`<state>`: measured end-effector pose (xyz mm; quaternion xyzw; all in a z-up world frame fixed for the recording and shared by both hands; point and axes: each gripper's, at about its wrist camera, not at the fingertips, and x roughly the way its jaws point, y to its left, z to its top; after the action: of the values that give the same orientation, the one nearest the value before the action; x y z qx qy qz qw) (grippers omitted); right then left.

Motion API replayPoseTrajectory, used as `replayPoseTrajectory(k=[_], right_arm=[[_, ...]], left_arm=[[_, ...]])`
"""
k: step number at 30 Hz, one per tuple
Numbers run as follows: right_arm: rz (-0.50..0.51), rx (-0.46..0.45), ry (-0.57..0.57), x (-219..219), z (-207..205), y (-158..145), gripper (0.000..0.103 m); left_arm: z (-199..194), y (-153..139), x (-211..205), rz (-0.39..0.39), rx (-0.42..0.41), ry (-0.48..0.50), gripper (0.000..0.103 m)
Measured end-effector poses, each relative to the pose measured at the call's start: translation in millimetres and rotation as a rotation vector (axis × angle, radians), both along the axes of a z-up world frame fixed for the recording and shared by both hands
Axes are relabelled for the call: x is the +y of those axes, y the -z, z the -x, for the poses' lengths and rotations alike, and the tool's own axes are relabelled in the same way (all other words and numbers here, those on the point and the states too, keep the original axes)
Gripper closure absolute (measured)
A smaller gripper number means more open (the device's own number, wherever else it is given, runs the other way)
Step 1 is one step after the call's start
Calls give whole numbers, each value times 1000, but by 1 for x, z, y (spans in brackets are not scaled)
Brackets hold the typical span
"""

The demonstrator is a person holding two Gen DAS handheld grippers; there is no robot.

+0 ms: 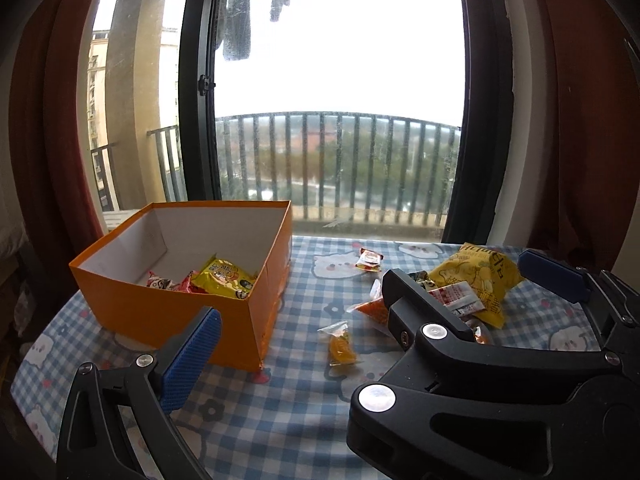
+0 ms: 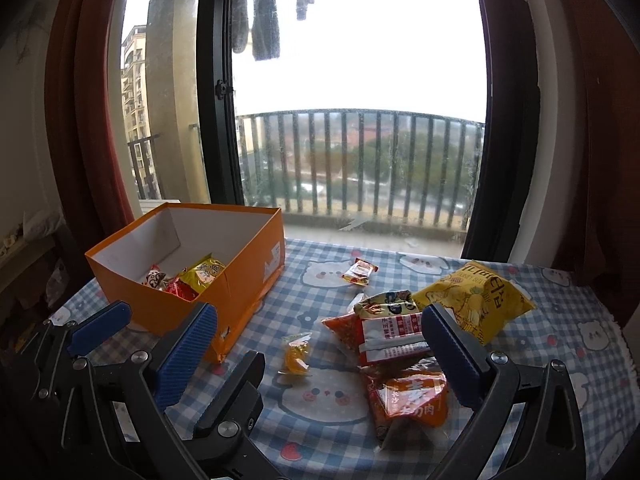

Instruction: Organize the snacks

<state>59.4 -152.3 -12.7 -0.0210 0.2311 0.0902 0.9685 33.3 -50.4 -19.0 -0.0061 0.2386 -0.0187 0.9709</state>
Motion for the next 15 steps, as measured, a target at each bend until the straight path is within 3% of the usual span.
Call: replayPoseTrajectory(k=[7, 15], right_arm=[[-20, -17, 37, -23, 12, 14, 0], [-22, -3, 83, -45, 10, 35, 0]], left_arm=[[4, 12, -20, -11, -4, 28, 1], [-5, 35, -38, 30, 43, 42, 2]])
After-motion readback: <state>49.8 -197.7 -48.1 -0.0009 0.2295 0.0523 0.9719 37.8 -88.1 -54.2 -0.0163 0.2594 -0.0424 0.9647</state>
